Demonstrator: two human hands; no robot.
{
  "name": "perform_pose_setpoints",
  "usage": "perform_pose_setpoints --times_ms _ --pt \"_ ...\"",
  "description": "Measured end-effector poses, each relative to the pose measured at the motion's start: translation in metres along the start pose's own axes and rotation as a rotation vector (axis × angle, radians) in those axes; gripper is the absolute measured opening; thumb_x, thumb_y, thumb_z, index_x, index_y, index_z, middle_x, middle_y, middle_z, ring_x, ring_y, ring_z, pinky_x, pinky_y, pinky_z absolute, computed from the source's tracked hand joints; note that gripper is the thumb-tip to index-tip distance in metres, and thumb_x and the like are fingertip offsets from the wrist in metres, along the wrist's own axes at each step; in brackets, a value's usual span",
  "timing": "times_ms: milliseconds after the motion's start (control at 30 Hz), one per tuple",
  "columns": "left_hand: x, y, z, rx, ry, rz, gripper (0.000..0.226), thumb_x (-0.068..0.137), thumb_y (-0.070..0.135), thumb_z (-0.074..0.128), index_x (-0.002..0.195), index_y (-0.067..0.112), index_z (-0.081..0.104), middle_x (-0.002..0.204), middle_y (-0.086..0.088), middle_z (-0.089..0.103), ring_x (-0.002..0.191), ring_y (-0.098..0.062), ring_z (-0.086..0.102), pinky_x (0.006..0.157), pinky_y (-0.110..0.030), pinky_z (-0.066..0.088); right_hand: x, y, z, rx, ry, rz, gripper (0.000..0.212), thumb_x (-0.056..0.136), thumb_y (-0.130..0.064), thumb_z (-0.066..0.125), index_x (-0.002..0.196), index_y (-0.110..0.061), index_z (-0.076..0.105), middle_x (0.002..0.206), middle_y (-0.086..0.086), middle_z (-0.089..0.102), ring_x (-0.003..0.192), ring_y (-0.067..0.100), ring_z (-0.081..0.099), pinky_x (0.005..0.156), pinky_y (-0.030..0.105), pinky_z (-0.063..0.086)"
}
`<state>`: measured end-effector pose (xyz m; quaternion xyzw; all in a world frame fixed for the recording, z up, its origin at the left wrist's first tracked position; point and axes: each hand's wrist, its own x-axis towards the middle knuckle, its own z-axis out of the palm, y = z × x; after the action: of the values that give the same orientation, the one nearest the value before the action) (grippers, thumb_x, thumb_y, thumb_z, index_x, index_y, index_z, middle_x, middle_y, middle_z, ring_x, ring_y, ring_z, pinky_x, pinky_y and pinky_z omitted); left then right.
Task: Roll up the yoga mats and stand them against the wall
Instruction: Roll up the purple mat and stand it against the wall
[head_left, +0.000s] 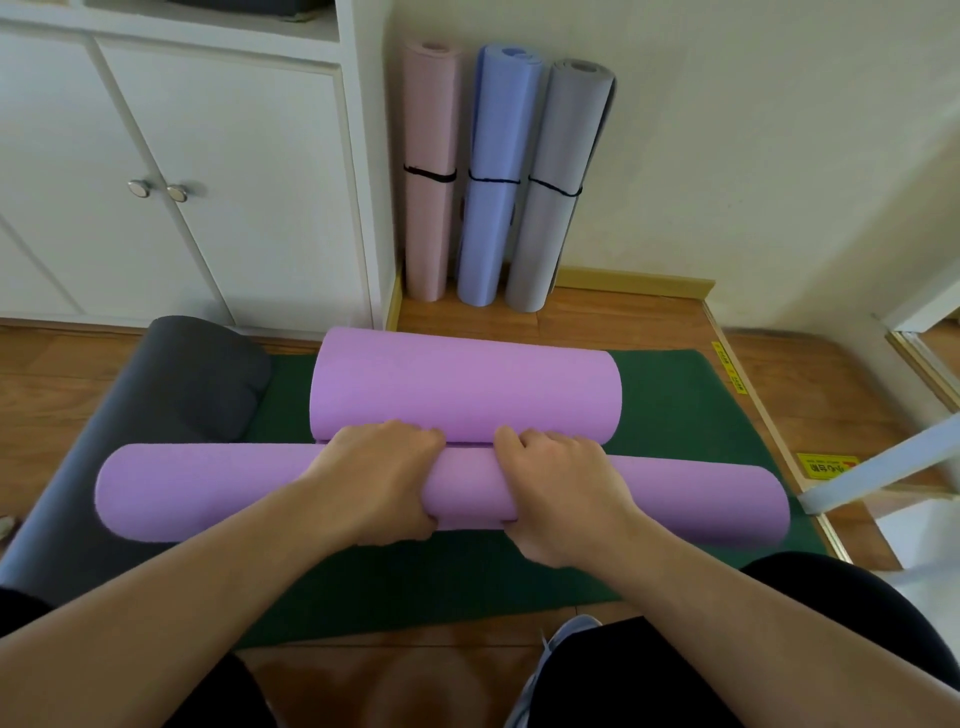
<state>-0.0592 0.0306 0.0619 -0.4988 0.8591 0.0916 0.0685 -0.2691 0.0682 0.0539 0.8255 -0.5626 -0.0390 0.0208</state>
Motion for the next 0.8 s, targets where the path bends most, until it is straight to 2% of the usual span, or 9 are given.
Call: perform_pose_setpoints --times_ms 100,200,267,367,467,567,667,733,800 --pt "-0.001 0.003 0.003 0.099 0.116 0.024 0.058 0.078 0.058 0.075 0.123 0.031 0.049 0.120 0.007 0.060 0.107 -0.019 0.062 0.090 -0.035 0.049 0.002 0.004 -0.001 0.027 -0.031 0.029 0.054 0.081 -0.039 0.075 0.102 -0.023 0.028 0.101 0.003 0.066 0.086 0.032 0.066 0.064 0.036 0.038" --pt "0.000 0.007 0.008 0.187 0.175 0.023 0.056 0.083 0.050 0.074 0.126 0.026 0.046 0.123 0.003 0.059 0.110 -0.024 0.061 0.093 -0.038 0.049 0.004 0.008 -0.001 0.069 -0.049 0.052 0.052 0.081 -0.046 0.074 0.106 -0.024 0.034 0.105 0.002 0.065 0.089 0.032 0.066 0.065 0.038 0.042" --pt "0.001 0.005 0.009 0.144 0.139 0.019 0.050 0.084 0.047 0.073 0.123 0.028 0.048 0.120 0.005 0.063 0.107 -0.024 0.063 0.089 -0.038 0.050 0.001 0.007 0.000 0.066 -0.027 0.036 0.056 0.082 -0.049 0.074 0.116 -0.023 0.039 0.111 0.002 0.064 0.095 0.031 0.065 0.069 0.039 0.046" --pt "0.000 -0.004 0.001 0.039 0.061 -0.018 0.044 0.079 0.051 0.073 0.115 0.034 0.053 0.111 0.008 0.066 0.102 -0.020 0.064 0.074 -0.035 0.047 -0.002 0.008 0.003 -0.011 0.005 -0.014 0.076 0.077 -0.053 0.083 0.131 -0.022 0.040 0.119 0.003 0.058 0.103 0.032 0.061 0.080 0.042 0.047" --pt "-0.001 -0.008 -0.001 0.013 0.019 -0.014 0.046 0.075 0.055 0.073 0.113 0.036 0.053 0.108 0.009 0.065 0.098 -0.017 0.063 0.072 -0.035 0.047 -0.002 0.010 0.006 -0.042 -0.009 -0.029 0.067 0.076 -0.044 0.084 0.123 -0.021 0.041 0.109 0.003 0.060 0.094 0.032 0.064 0.067 0.038 0.040" --pt "-0.002 -0.006 0.003 0.044 0.060 0.011 0.060 0.076 0.057 0.075 0.124 0.032 0.049 0.118 0.008 0.061 0.107 -0.018 0.060 0.086 -0.034 0.049 -0.002 0.011 0.007 -0.007 -0.025 -0.007 0.055 0.077 -0.034 0.075 0.112 -0.022 0.035 0.100 0.002 0.061 0.085 0.031 0.063 0.061 0.036 0.038" --pt "-0.002 -0.004 0.007 0.177 0.150 0.002 0.075 0.076 0.056 0.078 0.135 0.024 0.043 0.128 0.000 0.055 0.115 -0.024 0.057 0.099 -0.039 0.048 0.000 0.014 0.004 0.048 -0.052 0.053 0.055 0.077 -0.037 0.074 0.109 -0.025 0.031 0.099 0.001 0.061 0.084 0.032 0.063 0.061 0.037 0.043" --pt "-0.002 -0.002 0.009 0.201 0.143 -0.006 0.071 0.080 0.051 0.077 0.135 0.023 0.042 0.128 0.000 0.055 0.116 -0.024 0.056 0.097 -0.038 0.045 0.000 0.015 0.005 0.075 -0.080 0.067 0.057 0.076 -0.040 0.074 0.106 -0.027 0.027 0.101 0.001 0.060 0.085 0.032 0.063 0.064 0.039 0.048" --pt "-0.002 -0.001 0.010 0.163 0.121 -0.008 0.060 0.082 0.047 0.075 0.128 0.025 0.044 0.124 0.003 0.058 0.112 -0.023 0.058 0.089 -0.037 0.044 -0.002 0.014 0.005 0.075 -0.085 0.061 0.058 0.078 -0.042 0.075 0.110 -0.026 0.030 0.106 0.001 0.060 0.090 0.031 0.061 0.070 0.041 0.052"
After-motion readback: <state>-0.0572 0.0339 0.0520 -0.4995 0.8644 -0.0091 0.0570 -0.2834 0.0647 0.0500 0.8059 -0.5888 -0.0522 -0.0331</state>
